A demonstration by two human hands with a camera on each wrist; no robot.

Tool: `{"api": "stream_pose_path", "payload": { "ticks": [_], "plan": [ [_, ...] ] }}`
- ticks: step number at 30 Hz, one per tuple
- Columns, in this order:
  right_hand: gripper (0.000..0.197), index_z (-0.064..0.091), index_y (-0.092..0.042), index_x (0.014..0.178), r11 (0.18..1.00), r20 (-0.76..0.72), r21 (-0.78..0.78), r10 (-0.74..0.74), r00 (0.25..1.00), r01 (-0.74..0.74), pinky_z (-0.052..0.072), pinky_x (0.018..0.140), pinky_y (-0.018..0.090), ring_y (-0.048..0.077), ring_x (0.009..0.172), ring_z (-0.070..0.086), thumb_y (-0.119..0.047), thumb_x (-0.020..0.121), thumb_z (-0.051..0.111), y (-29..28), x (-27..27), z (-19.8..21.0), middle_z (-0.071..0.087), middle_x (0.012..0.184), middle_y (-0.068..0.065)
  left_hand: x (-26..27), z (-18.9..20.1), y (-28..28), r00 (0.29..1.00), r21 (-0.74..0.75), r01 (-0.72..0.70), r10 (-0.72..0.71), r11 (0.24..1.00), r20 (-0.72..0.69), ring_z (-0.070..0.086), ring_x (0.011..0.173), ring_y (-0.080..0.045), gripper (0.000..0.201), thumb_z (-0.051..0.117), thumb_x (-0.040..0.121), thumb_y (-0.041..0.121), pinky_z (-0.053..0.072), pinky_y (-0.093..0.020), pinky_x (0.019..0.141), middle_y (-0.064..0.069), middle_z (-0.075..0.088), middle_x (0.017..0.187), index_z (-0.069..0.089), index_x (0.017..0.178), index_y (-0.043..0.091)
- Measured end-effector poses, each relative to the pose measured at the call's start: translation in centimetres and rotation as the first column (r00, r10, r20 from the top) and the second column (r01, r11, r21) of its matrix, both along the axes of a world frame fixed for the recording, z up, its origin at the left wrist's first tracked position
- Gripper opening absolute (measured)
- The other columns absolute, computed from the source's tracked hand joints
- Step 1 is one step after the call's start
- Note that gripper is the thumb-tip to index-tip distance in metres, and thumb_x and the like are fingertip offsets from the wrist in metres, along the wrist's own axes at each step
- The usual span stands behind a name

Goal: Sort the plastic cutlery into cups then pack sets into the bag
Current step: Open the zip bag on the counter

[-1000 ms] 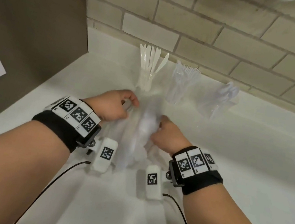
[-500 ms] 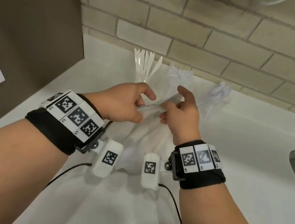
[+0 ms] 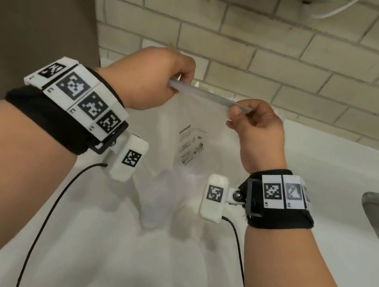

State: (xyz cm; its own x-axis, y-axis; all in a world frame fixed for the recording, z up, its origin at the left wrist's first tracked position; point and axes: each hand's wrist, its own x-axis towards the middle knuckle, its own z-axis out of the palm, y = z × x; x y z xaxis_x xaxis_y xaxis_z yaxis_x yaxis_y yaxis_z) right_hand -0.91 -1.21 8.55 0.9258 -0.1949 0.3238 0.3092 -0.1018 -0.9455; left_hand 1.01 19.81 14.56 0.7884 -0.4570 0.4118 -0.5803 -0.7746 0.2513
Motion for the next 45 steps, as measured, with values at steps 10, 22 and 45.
{"api": "stream_pose_path", "payload": {
  "ticks": [10,22,45],
  "plan": [
    [0.029,0.058,-0.021,0.095,0.991,0.151,0.107,-0.093,0.984,0.078,0.053,0.077,0.033,0.016,0.062,0.058,0.003,0.082,0.066,-2.6,-0.5,5.5,0.062,0.062,-0.002,-0.3,3.5,2.4,0.954,0.152,-0.301,0.297,0.942,0.047,0.05,0.069,-0.022,0.036,0.08,0.064,0.045,0.039,-0.03,0.061,0.009,0.052,0.069,0.053,0.081,0.028],
    [0.023,0.064,-0.02,0.079,0.937,0.163,0.137,-0.342,0.925,0.322,0.046,0.068,0.027,0.006,0.061,0.054,0.003,0.083,0.064,-4.3,-0.5,6.3,0.062,0.07,-0.004,-1.3,3.8,1.5,0.965,-0.254,-0.257,0.262,0.932,-0.014,0.058,0.07,-0.017,0.013,0.076,0.076,0.032,0.043,-0.026,0.061,0.004,0.063,0.073,0.065,0.079,0.026],
    [0.016,0.066,-0.032,0.104,0.47,-0.017,-0.882,0.03,0.999,-0.029,0.046,0.095,0.039,0.02,0.096,0.063,-0.031,0.089,0.064,8.6,0.9,13.5,0.054,0.073,-0.013,-0.8,2.5,1.0,0.986,-0.811,-0.16,0.059,0.562,-0.154,0.06,0.065,-0.007,0.032,0.072,0.08,0.006,0.049,-0.023,0.068,0.006,0.065,0.079,0.054,0.098,0.025]
  ]
}}
